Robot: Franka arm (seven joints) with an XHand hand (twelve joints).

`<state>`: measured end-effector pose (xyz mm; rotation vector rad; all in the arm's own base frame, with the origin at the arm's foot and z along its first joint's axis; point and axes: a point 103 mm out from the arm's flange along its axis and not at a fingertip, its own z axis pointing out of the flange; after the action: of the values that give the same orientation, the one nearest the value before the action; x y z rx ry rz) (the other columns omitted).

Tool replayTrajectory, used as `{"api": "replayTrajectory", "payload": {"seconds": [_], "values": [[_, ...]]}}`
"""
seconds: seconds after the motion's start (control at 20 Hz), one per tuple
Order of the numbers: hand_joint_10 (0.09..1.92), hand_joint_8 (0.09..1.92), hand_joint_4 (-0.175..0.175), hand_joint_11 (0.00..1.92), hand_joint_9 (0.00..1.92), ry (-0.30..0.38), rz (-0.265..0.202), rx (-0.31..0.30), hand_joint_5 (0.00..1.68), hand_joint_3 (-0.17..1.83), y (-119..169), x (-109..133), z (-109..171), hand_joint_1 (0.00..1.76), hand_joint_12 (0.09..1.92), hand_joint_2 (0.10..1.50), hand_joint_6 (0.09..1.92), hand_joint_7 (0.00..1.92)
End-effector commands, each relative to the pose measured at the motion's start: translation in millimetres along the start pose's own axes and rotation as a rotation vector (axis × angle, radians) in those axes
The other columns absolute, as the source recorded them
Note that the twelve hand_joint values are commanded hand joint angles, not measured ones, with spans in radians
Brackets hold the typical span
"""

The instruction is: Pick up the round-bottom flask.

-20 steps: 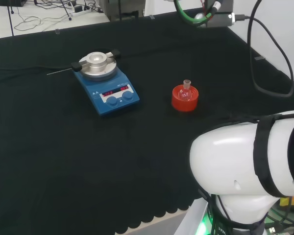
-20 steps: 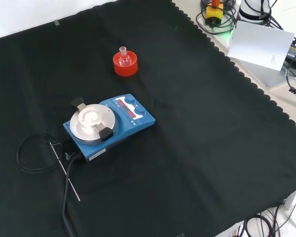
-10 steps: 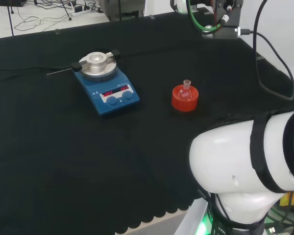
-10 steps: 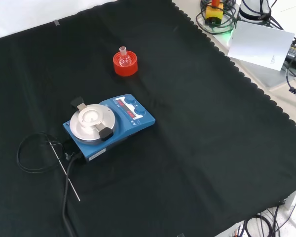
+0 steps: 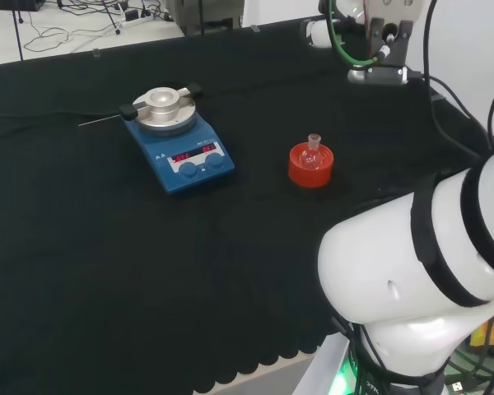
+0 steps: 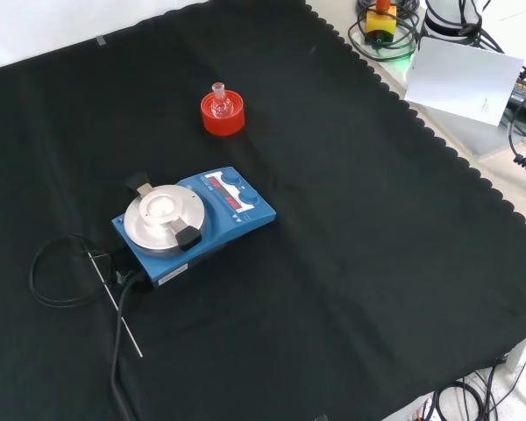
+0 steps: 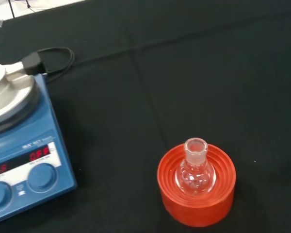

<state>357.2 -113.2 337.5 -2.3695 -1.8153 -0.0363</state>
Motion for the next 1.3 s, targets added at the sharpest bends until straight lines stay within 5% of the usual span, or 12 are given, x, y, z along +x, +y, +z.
{"api": "replayTrajectory", "payload": {"seconds": [0.05,0.7,1.3], "values": [[0.70,0.58,-0.033,0.00,0.15,0.055,0.026,-0.007,0.32,0.20,35.0,-27.6,41.8,0.30,1.37,1.14,0.09,0.06],[0.72,0.62,-0.049,0.02,0.23,0.110,0.086,0.034,0.42,0.16,60.3,-38.2,99.4,0.66,1.42,0.97,0.09,0.11],[0.73,0.64,-0.050,0.01,0.20,0.097,0.108,0.089,0.50,0.65,76.1,-51.1,158.3,0.85,1.43,0.64,0.09,0.11]]}}
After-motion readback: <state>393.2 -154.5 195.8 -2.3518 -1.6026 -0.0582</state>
